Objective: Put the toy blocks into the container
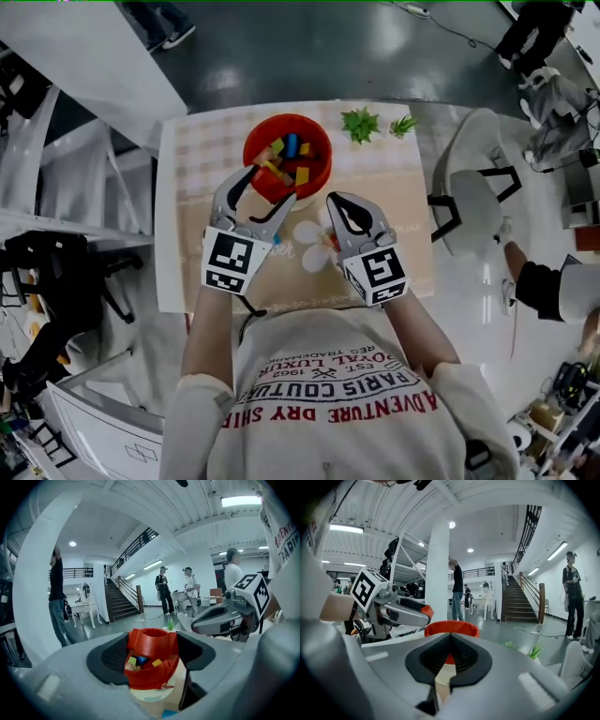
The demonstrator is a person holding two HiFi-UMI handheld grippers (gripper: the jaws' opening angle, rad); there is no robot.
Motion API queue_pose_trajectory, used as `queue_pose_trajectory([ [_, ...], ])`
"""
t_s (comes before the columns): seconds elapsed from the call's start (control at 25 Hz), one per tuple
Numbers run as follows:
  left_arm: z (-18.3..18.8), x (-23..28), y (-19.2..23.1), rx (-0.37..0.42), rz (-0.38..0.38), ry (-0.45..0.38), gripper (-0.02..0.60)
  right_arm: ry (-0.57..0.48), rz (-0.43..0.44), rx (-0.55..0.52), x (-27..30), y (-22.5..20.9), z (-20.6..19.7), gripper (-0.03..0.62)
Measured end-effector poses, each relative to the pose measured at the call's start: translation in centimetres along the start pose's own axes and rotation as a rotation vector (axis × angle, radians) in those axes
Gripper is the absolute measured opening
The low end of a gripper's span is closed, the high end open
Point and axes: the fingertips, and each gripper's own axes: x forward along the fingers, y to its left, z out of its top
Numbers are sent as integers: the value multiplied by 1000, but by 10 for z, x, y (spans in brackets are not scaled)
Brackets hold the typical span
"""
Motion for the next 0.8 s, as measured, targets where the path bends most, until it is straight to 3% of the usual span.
queue_pose_trajectory([
  [0.32, -6, 48, 18, -25, 66, 94, 325, 17, -13, 22, 5, -39, -4, 2],
  [0.6, -28, 64, 16, -35, 68, 193, 327, 43, 4, 38, 12, -38, -15, 2],
  [0.8, -20, 50, 10, -52, 77, 124, 400, 49, 13, 43, 7, -31, -18, 2],
])
